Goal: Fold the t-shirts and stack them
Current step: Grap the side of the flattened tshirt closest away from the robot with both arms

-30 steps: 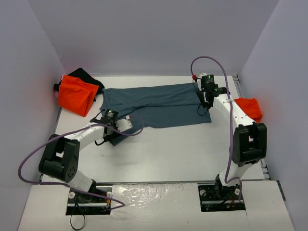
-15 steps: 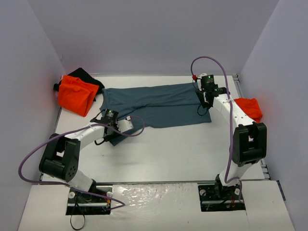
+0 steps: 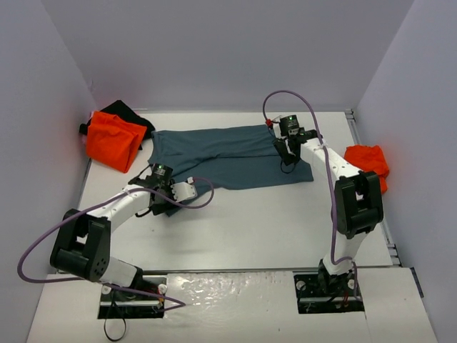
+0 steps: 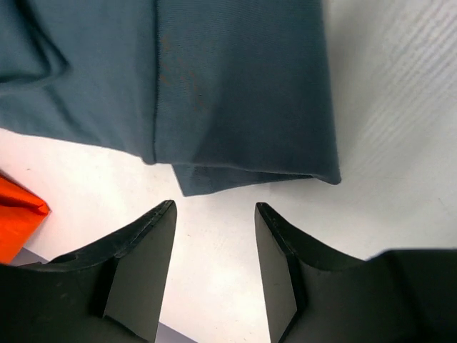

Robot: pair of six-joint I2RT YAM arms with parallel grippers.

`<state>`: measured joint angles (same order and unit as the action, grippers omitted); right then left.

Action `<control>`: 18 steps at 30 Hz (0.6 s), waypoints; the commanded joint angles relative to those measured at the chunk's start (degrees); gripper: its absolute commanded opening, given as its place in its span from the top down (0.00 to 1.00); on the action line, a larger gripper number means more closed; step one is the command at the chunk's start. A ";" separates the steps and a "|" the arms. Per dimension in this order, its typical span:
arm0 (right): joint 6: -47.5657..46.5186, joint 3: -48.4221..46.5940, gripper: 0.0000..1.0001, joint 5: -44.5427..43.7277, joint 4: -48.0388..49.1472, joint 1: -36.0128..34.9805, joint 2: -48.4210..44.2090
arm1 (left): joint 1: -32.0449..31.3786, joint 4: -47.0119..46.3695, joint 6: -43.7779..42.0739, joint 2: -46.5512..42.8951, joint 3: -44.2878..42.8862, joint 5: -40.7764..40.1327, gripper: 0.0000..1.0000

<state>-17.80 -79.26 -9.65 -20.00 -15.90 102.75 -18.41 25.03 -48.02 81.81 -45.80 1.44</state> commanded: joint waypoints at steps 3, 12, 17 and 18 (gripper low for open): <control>0.71 -0.12 0.64 -0.18 0.57 0.04 -2.09 | -0.19 2.79 -3.21 2.76 -2.33 2.33 0.55; 0.57 0.08 0.64 -0.72 0.70 -0.01 -1.91 | 0.77 1.34 -4.27 8.48 -4.08 2.36 0.53; 0.43 0.07 0.64 -0.89 0.75 -0.01 -1.58 | 1.10 1.58 -4.28 11.73 -6.08 2.80 0.53; 0.40 0.07 0.64 -0.90 0.75 -0.01 -1.58 | 1.10 1.44 -4.28 12.32 -6.24 2.87 0.53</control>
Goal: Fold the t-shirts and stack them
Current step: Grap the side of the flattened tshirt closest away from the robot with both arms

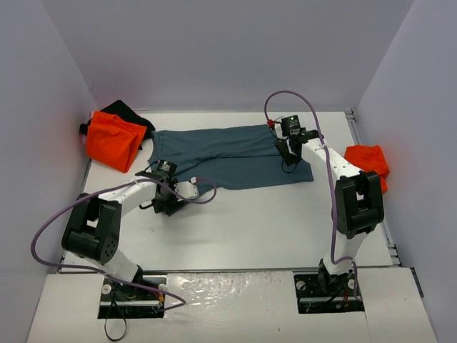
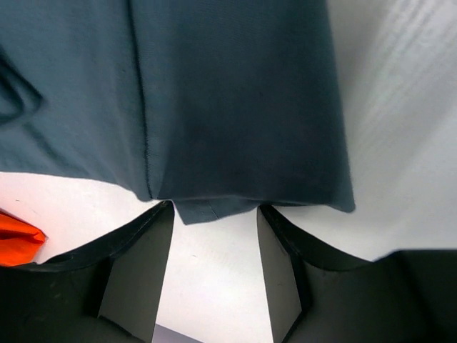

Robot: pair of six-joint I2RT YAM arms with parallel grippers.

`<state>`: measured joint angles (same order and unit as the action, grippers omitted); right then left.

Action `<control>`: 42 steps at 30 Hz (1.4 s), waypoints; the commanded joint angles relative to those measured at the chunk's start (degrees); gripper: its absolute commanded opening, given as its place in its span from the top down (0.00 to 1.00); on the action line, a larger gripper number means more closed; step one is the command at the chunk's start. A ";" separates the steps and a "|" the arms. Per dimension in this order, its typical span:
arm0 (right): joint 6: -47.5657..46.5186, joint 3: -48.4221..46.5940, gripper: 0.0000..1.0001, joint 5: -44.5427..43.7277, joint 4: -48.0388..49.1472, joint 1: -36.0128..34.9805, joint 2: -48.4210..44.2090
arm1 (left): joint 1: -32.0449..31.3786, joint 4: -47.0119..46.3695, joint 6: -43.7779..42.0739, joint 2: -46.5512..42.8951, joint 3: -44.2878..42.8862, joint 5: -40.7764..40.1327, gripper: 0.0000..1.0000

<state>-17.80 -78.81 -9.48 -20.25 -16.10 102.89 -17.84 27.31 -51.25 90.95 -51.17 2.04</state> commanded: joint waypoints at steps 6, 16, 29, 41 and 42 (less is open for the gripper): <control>0.31 -0.47 0.64 -1.07 1.09 0.19 -1.11 | 0.53 1.26 -0.96 4.32 -2.36 3.67 0.66; 0.31 -0.13 0.65 -1.47 1.25 -0.25 0.29 | 0.49 7.67 -0.23 3.50 -4.95 7.08 1.00; 0.58 -2.51 0.71 -2.72 -0.15 -1.22 7.43 | 0.44 20.95 1.15 -4.73 -10.89 10.97 1.00; -0.77 -11.50 0.86 6.24 -7.57 -9.79 15.94 | 0.43 25.35 3.14 -0.58 -15.48 13.93 1.00; -0.90 -11.69 0.86 6.68 -8.14 -11.89 15.94 | 0.36 25.80 3.40 0.24 -15.99 14.18 1.00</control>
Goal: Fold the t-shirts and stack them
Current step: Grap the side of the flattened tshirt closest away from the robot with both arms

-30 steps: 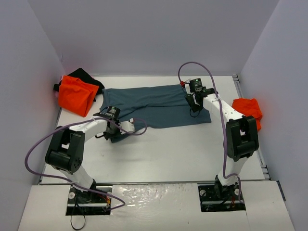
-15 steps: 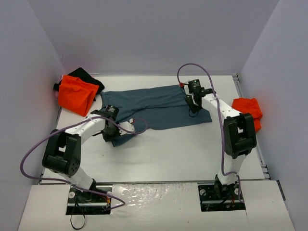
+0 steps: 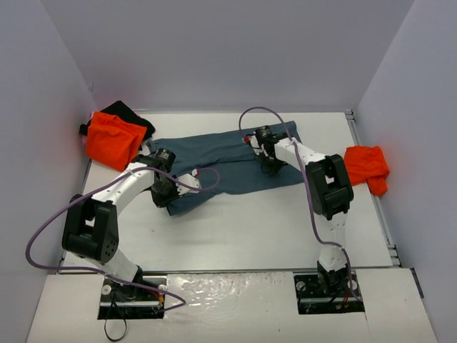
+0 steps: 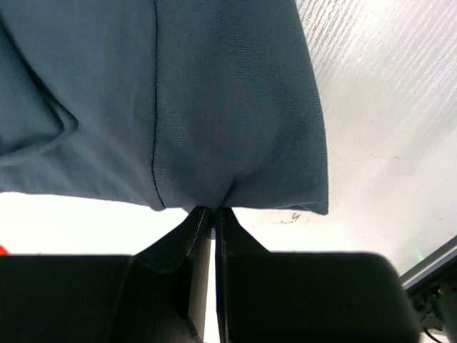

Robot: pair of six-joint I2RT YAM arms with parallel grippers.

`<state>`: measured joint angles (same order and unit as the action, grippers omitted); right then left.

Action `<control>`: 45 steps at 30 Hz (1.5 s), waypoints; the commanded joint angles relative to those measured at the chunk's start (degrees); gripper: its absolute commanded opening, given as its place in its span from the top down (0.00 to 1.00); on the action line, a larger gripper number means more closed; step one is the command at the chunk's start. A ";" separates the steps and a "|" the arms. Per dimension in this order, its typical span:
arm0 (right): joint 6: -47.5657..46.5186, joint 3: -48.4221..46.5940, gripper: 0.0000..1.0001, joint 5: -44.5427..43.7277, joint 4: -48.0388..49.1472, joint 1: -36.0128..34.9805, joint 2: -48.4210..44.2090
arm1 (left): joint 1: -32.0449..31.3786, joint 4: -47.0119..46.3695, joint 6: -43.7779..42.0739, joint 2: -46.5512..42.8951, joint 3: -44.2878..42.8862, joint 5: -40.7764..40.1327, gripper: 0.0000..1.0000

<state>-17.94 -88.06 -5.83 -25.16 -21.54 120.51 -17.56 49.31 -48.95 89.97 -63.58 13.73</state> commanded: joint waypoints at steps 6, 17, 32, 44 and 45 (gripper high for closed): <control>-1.93 -7.61 0.86 12.49 -5.02 -9.95 2.03 | 0.07 6.89 1.99 2.42 -6.63 5.21 1.00; -1.88 -21.96 0.93 19.75 -10.91 -14.92 17.81 | -5.85 16.94 2.98 3.70 -10.95 8.13 1.00; -0.50 -22.70 0.96 16.12 -12.19 -19.31 19.76 | -7.57 22.23 2.90 5.15 -12.14 11.35 1.00; -2.94 -19.69 0.89 6.89 -11.24 -17.11 3.06 | -7.56 16.82 3.66 2.92 -6.01 9.63 1.00; -2.77 -20.03 0.88 7.20 -11.22 -16.16 2.01 | -7.57 16.51 3.93 2.85 -5.88 9.65 1.00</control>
<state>-20.64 -107.33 3.57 -33.87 -40.04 131.63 -24.75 66.20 -45.57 96.20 -69.05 22.65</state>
